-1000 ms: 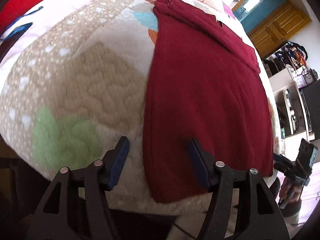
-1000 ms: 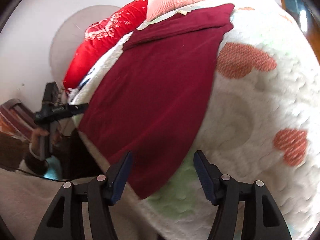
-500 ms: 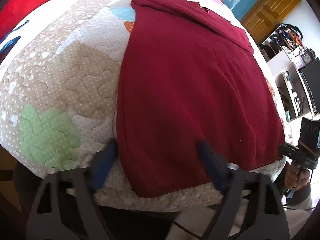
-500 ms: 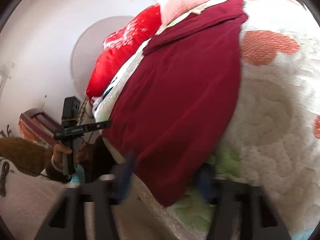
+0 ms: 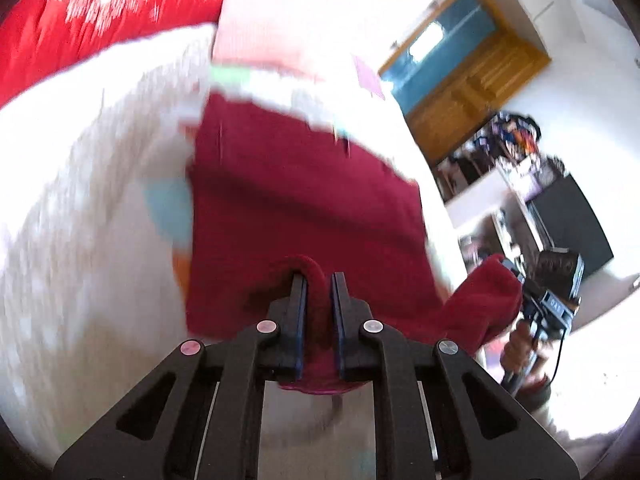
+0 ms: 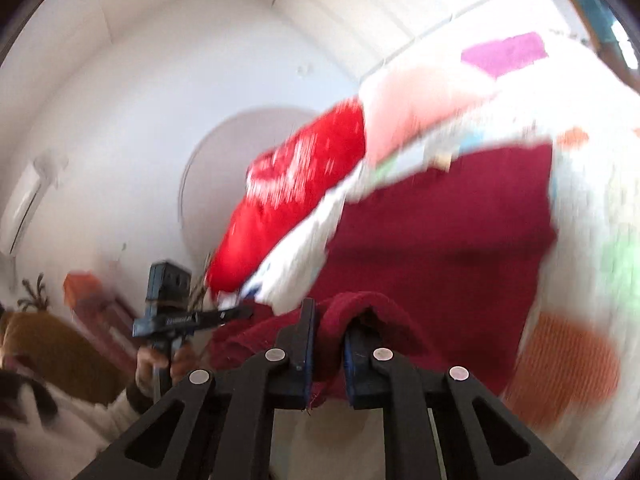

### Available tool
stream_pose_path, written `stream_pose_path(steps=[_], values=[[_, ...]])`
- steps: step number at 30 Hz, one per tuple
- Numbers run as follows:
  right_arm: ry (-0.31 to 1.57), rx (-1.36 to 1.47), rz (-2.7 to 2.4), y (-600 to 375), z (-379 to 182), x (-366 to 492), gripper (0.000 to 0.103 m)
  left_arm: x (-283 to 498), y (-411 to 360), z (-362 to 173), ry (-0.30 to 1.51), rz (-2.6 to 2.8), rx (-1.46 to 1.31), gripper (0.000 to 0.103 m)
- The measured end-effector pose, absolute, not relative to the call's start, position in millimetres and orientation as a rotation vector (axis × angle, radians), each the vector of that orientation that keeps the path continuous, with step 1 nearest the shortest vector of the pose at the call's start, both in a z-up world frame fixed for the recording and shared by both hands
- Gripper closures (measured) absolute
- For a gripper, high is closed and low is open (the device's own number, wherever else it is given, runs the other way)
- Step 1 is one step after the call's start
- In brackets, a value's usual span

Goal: Fold small clothes

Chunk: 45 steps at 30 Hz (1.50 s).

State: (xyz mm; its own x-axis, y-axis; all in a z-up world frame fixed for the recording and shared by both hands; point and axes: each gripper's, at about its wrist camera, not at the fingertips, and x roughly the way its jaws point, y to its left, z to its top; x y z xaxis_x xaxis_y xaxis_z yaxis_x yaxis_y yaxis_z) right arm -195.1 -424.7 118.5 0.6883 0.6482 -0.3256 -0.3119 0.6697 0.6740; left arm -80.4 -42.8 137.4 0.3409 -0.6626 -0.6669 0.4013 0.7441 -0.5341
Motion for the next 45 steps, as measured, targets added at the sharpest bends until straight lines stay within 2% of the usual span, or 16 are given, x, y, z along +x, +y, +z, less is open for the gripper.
stream_pose_path(steps=[4,10,11,12,13,15,17,19,23,26,32,35,40,45], values=[[0.554,0.633,0.471,-451.5,128.8,-136.7,0.093,-5.9,-63.3,138.7,0.967,-0.648,-0.323,0.095],[0.558,0.66,0.197,-486.0,104.5,-38.4,0.093,100.0,-86.7,97.5,1.005,-0.5,-0.436,0.095],[0.574,0.661,0.157,-494.9,98.2,-29.6,0.092,106.8,-84.6,92.0,1.015,-0.486,-0.468,0.095],[0.596,0.663,0.116,-499.6,90.4,-16.2,0.085,113.3,-83.3,85.6,1.025,-0.475,-0.492,0.093],[0.617,0.653,0.104,-503.2,86.3,-5.3,0.071,119.6,-83.7,81.9,1.034,-0.466,-0.49,0.088],[0.657,0.585,0.096,-501.2,88.9,6.9,0.055,118.6,-87.1,88.3,1.021,-0.45,-0.431,0.075],[0.643,0.498,0.064,-497.0,100.4,-3.3,0.054,102.3,-87.6,104.8,0.954,-0.43,-0.347,0.043],[0.632,0.455,0.026,-495.6,110.5,-18.7,0.054,86.9,-84.3,121.0,0.88,-0.424,-0.311,0.03],[0.645,0.36,0.074,-477.3,117.0,-28.9,0.054,86.4,-97.3,126.9,0.867,-0.432,-0.278,0.028],[0.697,0.269,0.052,-460.1,107.6,-9.9,0.056,100.5,-120.3,104.4,0.954,-0.397,-0.232,0.028],[0.783,0.295,-0.094,-472.6,74.4,42.2,0.058,120.0,-144.2,54.8,1.048,-0.277,-0.118,0.028],[0.899,0.323,-0.116,-481.3,49.2,62.3,0.058,120.5,-152.1,44.7,1.01,-0.248,-0.053,0.028],[0.878,0.283,-0.13,-477.0,56.6,56.7,0.058,117.3,-153.5,45.8,1.007,-0.243,-0.025,0.028],[0.828,0.28,-0.089,-470.3,83.3,15.9,0.057,104.3,-142.6,60.7,0.99,-0.237,-0.036,0.028]])
